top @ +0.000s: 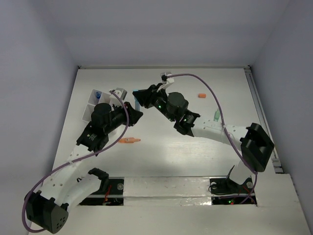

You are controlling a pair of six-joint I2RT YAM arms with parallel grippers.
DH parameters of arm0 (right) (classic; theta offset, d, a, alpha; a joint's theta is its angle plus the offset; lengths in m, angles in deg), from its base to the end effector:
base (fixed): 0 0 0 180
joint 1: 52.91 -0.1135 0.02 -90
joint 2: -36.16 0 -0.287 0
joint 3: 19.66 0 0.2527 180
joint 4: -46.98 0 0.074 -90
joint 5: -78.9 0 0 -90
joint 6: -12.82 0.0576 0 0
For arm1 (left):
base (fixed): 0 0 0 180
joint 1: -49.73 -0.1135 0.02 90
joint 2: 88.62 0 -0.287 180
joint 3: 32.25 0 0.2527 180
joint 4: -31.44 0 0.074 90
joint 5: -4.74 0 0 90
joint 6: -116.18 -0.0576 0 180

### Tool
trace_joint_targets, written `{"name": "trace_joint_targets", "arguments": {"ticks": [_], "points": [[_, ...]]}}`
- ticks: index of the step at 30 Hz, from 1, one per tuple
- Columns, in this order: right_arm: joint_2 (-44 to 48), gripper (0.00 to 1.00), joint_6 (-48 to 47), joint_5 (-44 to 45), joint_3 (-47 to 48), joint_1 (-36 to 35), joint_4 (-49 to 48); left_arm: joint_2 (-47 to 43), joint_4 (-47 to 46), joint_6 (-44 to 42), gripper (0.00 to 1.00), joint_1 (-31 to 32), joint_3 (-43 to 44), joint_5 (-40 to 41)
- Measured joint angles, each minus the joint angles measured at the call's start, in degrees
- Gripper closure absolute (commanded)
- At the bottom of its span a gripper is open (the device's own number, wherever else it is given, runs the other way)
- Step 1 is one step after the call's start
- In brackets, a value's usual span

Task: Sort the stationery into containers
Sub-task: Close the pen cap on the pen.

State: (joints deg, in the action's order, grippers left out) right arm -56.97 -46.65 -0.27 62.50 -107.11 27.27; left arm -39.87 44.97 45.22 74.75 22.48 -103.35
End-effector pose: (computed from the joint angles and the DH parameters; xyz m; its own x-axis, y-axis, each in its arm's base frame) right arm 0.2503 0.3285 0.3718 -0.2729 0.4745 -0.8369 -0.6378 0.5620 0.5267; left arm 0.1825 -0.1049 0.3387 -0.3347 -0.1860 -0.9238 0.6049 0.7093 -0.3620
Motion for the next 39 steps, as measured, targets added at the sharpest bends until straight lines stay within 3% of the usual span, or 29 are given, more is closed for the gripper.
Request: {"name": "trace_joint_targets", "arguments": {"ticks": [26,32,35,36,39], "points": [[2.2,0.77,7.0,1.2,-6.4,-2.3,-7.2,-4.3,2.5,-0.8,1.0,0.2,0.0,0.7],[4.0,0.85,6.9,1.5,-6.7,-2.5,-4.0,-4.3,3.0,-1.5,1.0,0.5,0.0,0.0],[4.7,0.93,6.7,1.4,-6.8,-2.5,-2.3,-4.3,3.2,-1.7,1.0,0.7,0.0,-0.3],[4.8,1.0,6.7,1.4,-6.8,-2.5,-1.7,-4.3,3.3,-1.7,1.0,0.7,0.0,-0.4],[5.1,1.0,6.5,0.6,-7.0,-2.5,-0.3,-4.3,4.2,-1.7,1.0,0.7,0.0,-0.8]]}}
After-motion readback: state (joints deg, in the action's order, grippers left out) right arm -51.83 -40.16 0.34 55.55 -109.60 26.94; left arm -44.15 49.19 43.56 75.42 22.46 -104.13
